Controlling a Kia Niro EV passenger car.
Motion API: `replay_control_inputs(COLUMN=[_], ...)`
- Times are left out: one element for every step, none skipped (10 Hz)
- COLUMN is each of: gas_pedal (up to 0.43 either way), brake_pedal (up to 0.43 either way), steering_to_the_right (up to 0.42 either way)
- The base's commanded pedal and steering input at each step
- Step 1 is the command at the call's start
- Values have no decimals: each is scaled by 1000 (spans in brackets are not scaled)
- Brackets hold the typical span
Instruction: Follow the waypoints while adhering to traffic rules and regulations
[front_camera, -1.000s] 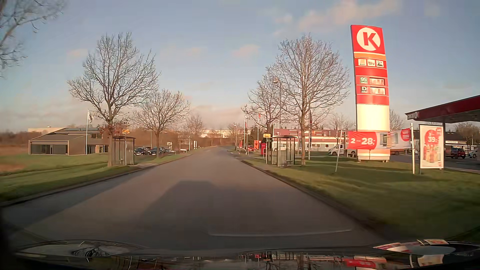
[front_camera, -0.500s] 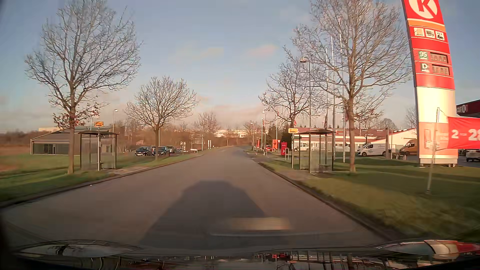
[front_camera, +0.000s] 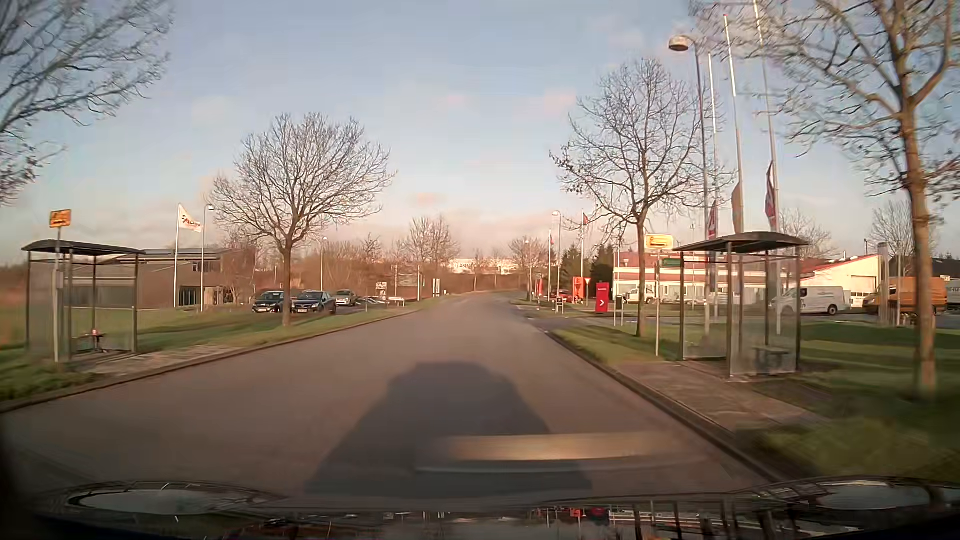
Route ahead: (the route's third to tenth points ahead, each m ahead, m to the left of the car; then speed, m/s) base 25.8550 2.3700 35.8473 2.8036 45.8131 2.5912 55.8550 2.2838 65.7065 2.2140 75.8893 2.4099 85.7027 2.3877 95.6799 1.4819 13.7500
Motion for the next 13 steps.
replay_control_inputs(gas_pedal=[169,169,157,157,157,157,150,150,150,150,150,150,150], brake_pedal=[0,0,0,0,0,0,0,0,0,0,0,0,0], steering_to_the_right=[-13,-12,-11,-11,-10,-10,-10,-9,-8,-6,-2,0,1])
